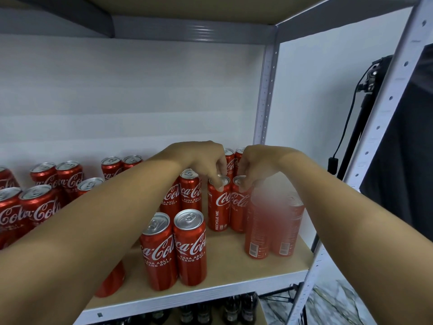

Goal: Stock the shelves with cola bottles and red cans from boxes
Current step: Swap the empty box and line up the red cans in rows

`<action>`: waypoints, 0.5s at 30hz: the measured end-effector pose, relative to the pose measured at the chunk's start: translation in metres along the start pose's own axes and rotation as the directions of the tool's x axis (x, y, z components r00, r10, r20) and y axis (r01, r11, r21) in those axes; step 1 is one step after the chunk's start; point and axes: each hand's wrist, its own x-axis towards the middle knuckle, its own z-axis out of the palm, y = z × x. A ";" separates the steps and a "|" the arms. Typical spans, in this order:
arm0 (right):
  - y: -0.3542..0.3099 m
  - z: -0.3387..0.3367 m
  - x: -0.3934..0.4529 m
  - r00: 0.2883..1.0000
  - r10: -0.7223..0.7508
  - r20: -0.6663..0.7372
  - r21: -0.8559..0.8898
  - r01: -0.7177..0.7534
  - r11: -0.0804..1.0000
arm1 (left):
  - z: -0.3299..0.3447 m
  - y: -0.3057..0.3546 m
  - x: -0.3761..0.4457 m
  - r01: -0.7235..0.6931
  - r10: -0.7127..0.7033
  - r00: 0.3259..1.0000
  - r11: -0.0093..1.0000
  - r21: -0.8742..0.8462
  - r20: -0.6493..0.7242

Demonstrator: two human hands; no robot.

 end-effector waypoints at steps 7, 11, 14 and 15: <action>0.002 0.002 0.001 1.000 -0.002 -0.032 0.050 0.003 0.999 | 0.005 -0.002 0.007 0.099 -0.099 0.995 0.995 -0.026 0.016; 0.002 0.003 0.004 0.998 0.047 -0.029 0.072 -0.045 0.996 | 0.006 0.000 0.010 0.090 -0.089 0.995 0.996 -0.019 0.047; 0.004 -0.001 0.005 1.000 0.017 -0.019 0.026 -0.017 1.000 | 0.002 -0.002 0.008 0.025 -0.025 0.999 1.000 -0.002 0.039; 0.005 -0.002 0.005 1.000 -0.002 -0.017 0.025 0.002 1.000 | 0.001 -0.003 0.007 0.008 -0.008 0.999 1.000 -0.006 0.044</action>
